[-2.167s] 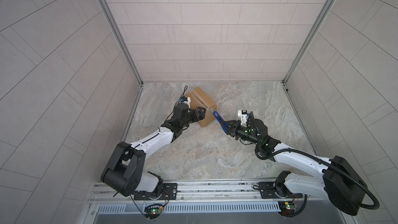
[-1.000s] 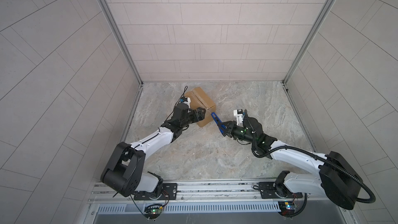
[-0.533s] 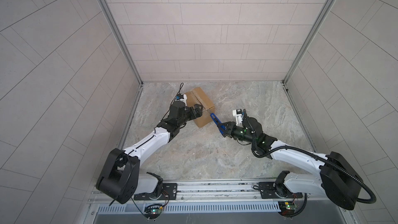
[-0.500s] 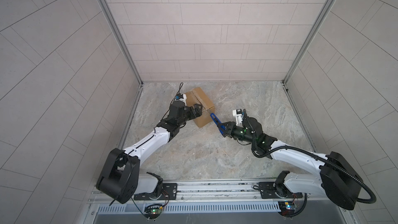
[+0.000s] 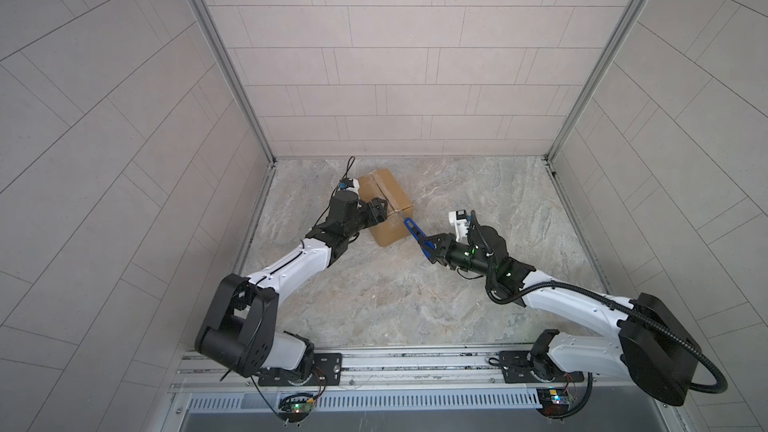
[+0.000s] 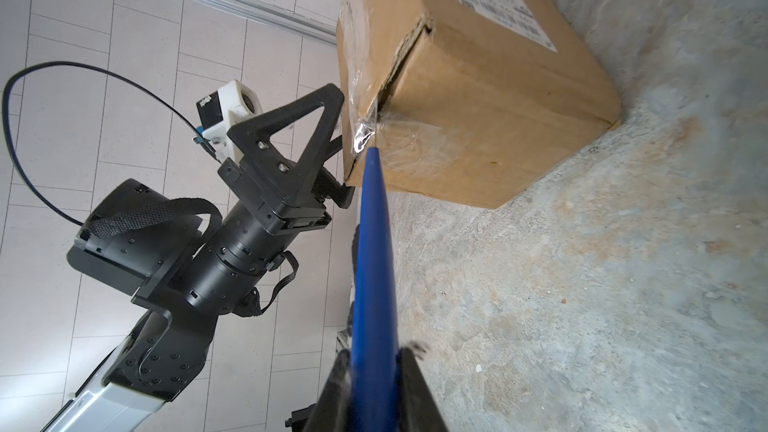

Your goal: Unpack the express box

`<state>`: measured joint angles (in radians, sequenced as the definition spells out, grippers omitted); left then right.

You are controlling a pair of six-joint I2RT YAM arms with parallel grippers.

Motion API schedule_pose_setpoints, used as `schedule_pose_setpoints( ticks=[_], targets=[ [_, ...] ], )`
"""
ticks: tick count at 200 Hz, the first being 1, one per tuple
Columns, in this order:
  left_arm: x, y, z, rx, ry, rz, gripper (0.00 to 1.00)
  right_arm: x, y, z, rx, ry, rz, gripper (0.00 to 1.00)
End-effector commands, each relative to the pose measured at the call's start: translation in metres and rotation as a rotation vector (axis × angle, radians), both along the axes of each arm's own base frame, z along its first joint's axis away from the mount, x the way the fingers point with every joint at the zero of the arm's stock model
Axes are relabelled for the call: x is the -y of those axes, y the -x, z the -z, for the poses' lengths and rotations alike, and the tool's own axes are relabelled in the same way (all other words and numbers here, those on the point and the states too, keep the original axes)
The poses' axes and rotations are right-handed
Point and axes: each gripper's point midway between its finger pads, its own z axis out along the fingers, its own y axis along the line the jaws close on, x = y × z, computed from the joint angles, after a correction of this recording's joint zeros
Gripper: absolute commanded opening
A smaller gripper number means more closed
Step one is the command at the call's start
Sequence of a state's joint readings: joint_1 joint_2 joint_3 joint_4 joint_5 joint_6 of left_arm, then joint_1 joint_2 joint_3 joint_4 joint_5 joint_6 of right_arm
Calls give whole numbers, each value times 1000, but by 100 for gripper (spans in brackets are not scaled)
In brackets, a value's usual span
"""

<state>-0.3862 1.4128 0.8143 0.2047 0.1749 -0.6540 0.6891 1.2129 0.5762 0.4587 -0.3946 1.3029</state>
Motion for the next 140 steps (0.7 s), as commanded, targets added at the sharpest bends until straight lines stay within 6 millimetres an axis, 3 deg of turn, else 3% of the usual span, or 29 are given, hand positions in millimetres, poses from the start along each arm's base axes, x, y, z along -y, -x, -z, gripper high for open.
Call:
schedule_pose_setpoints(
  ticks=[1, 51, 140],
  targets=[
    [-3, -3, 0, 9, -14, -8, 84, -3, 1, -53, 103, -110, -6, 0],
    [-4, -1, 8, -2, -17, -14, 84, 0, 2, -58, 107, -122, 7, 0],
    [-1, 2, 15, -16, 23, -4, 84, -8, -14, -32, 50, -127, 35, 0]
  ],
)
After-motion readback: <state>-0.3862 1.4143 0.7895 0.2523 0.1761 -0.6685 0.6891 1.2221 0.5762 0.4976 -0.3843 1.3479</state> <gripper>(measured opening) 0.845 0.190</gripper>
